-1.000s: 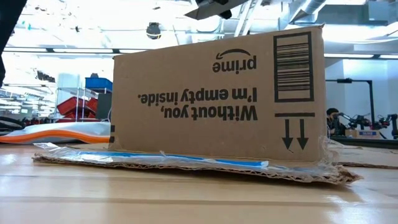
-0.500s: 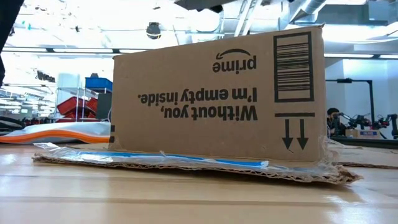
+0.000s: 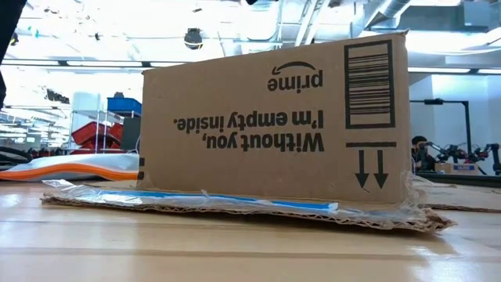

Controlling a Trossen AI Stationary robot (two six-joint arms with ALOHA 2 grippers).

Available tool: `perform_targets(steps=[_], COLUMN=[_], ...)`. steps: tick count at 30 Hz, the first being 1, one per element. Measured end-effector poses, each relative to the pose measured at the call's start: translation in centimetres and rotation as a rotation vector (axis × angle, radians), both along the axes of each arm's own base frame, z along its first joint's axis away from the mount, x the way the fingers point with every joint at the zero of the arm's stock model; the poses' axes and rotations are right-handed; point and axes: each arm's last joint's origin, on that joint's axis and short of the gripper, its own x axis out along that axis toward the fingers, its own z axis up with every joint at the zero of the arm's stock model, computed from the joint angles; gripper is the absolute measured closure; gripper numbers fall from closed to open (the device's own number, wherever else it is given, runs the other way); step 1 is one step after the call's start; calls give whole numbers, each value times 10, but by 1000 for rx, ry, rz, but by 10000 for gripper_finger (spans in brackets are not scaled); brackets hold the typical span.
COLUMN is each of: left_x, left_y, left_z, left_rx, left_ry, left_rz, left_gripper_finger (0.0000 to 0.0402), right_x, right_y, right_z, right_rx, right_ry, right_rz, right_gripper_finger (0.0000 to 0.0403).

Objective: Unpack boxes
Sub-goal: Break down the box using the silver cutter until it is completely flat

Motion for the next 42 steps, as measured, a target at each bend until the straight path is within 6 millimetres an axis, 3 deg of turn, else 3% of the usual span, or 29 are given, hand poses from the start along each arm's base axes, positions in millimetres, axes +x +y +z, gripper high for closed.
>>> perform_targets(steps=[6, 20, 23, 28, 37, 40, 42], left_x=[2, 4, 4, 4, 5, 5, -3], left_y=[-3, -3, -3, -3, -3, -2, -1], left_z=[2, 7, 7, 7, 7, 8, 3], left_rx=[-7, -16, -16, -16, -1, 27, 41], left_ry=[-35, -86, -86, -87, -97, -101, -6], left_rz=[2, 6, 6, 3, 1, 20, 38], left_gripper_finger=[276, 276, 276, 276, 276, 243, 205], right_x=[14, 20, 23, 26, 22, 12, -2], right_y=[-5, -6, -5, -8, -12, -15, -18], right_z=[9, 5, 2, -1, 1, 3, -2], right_rx=[-42, -49, -54, -57, -89, -80, -108], right_ry=[-125, -117, -107, -95, -74, -39, 53], right_rz=[-17, -17, -19, -28, -24, -44, -76], right_gripper_finger=[214, 214, 230, 288, 288, 288, 288])
